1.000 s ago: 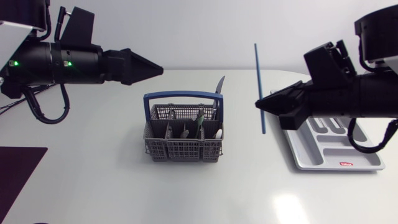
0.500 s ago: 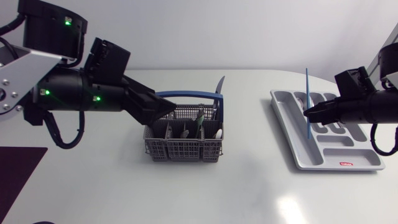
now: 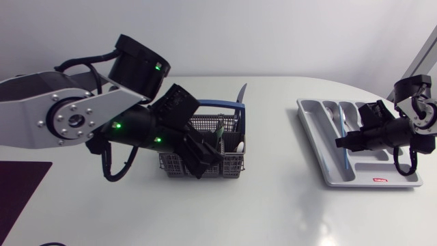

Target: Sort the cutlery from the basket into the organizer compartments.

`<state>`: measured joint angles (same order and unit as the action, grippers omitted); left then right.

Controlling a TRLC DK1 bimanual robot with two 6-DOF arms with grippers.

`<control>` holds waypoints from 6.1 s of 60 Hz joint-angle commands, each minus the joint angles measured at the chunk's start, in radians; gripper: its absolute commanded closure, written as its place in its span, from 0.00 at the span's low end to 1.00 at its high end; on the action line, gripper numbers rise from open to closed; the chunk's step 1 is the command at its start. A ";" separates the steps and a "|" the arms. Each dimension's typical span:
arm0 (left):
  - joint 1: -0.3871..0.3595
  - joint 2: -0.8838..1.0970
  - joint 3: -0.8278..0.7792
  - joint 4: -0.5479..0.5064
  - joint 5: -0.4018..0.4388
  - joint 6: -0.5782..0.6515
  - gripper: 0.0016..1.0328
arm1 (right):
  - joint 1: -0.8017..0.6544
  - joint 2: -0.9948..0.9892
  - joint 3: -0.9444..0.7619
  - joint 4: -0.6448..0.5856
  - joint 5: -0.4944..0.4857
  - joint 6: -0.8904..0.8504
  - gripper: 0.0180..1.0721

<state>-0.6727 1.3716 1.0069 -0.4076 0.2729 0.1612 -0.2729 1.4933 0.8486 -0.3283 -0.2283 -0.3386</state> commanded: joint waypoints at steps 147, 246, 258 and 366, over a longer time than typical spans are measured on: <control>0.084 -0.086 -0.097 -0.030 -0.363 0.024 0.12 | 0.844 -0.096 0.190 -0.003 -0.161 0.668 0.17; 0.171 -0.043 -0.182 0.108 -0.330 0.037 0.12 | 0.949 0.214 0.274 0.089 -0.125 0.895 0.70; 0.179 -0.040 -0.194 0.122 -0.317 0.038 0.12 | 0.959 0.219 0.271 0.110 -0.108 0.905 0.81; 0.176 -0.074 -0.205 0.116 -0.310 0.034 0.12 | 0.976 -0.260 0.280 -0.060 -0.232 0.776 0.94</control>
<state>-0.4995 1.3151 0.8291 -0.2867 -0.0418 0.1844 0.7128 1.2724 1.1072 -0.3649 -0.4503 0.4572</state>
